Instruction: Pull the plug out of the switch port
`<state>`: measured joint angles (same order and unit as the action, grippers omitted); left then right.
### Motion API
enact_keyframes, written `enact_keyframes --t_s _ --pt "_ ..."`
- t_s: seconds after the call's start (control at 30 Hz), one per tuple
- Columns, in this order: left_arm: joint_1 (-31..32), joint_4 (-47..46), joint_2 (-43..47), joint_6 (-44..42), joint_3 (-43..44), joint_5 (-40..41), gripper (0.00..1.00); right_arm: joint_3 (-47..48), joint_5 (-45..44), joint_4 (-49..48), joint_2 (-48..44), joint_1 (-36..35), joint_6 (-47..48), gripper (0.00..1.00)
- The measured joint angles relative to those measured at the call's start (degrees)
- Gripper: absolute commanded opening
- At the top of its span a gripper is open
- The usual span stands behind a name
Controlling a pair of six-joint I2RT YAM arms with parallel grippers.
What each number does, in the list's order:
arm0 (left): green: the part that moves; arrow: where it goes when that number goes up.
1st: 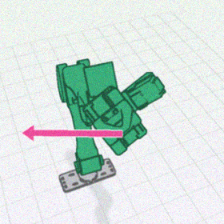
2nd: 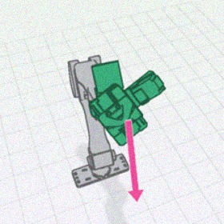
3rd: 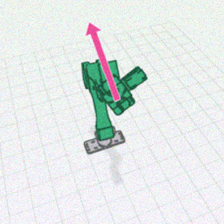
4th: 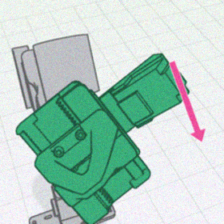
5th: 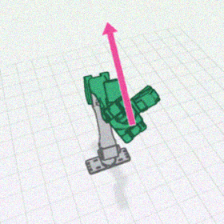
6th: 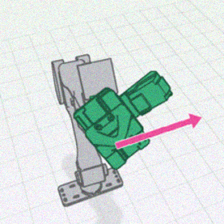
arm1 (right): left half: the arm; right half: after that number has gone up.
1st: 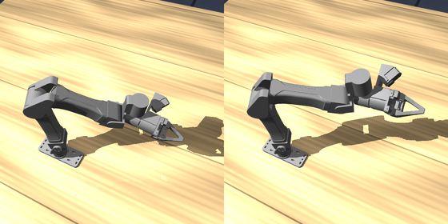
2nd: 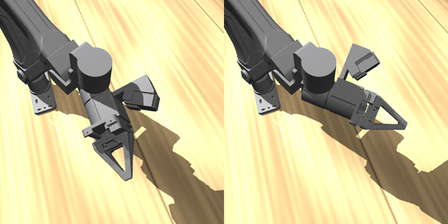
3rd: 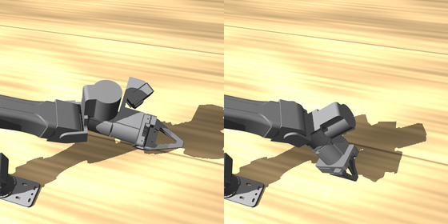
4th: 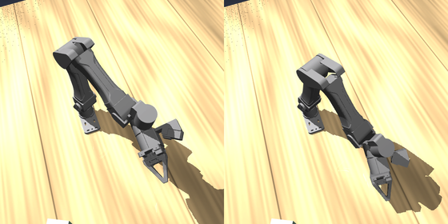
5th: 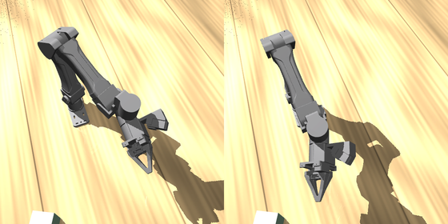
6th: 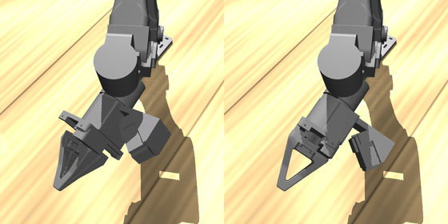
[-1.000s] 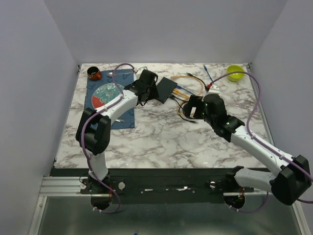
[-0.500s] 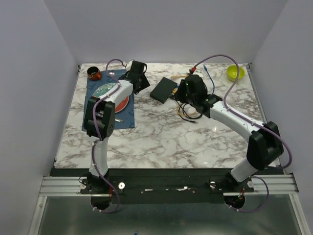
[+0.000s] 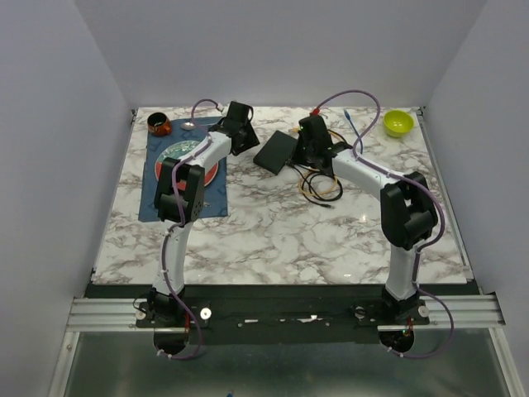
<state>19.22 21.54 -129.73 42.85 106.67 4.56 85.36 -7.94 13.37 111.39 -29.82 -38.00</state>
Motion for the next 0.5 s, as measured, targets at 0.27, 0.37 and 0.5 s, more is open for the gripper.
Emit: enact_keyframes --t_s 0.27,0.37,0.5 --pt "-0.13 0.24 -4.35 0.07 2.54 -3.72 0.49 1.75 1.92 0.81 4.96 1.18 -0.59 0.01" --pt "-0.13 -0.46 -4.35 0.07 1.9 -4.42 0.49 3.65 2.89 1.36 7.23 1.18 -0.59 0.01" --pt "-0.39 -2.69 -4.31 0.28 -0.37 -5.11 0.47 5.2 3.89 1.88 9.84 1.2 -0.59 0.01"
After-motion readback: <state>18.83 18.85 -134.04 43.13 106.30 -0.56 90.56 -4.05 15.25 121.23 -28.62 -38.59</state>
